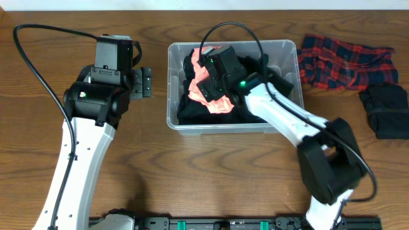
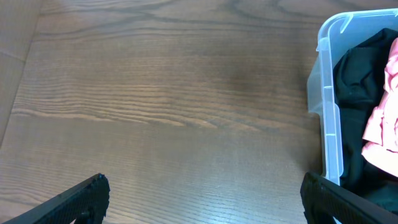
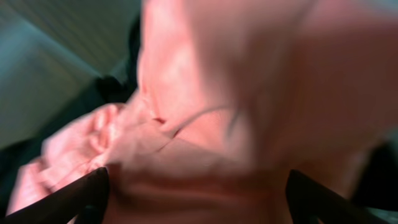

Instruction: Pack container

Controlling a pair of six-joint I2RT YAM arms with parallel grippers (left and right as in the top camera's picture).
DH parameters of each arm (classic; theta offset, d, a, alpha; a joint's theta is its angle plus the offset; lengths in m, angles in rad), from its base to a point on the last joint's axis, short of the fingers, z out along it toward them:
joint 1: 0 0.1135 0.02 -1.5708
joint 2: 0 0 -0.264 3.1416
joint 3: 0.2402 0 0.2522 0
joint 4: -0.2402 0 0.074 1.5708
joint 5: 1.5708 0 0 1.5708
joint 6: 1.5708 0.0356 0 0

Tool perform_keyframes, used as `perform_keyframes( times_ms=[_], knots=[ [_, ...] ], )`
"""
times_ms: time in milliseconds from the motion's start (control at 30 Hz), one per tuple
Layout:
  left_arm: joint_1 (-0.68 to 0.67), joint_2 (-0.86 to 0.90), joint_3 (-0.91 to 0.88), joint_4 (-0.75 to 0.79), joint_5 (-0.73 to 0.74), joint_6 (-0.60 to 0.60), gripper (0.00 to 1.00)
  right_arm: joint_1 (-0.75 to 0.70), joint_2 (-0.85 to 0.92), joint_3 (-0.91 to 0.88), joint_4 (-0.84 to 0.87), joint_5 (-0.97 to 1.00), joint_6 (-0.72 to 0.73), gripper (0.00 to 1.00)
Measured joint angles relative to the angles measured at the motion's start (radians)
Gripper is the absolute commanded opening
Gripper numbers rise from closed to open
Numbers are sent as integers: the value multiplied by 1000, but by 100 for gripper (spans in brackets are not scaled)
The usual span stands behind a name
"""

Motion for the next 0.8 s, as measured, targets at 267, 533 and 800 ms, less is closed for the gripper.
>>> perform_keyframes(
  times_ms=[267,533,800],
  knots=[
    [0,0,0,0,0,0,98,-32,-237,1,-93,84,0,93],
    [0,0,0,0,0,0,98,-172,-224,3,-251,129,17,95],
    [0,0,0,0,0,0,98,-258,-75,3,-311,99,22,95]
  ],
)
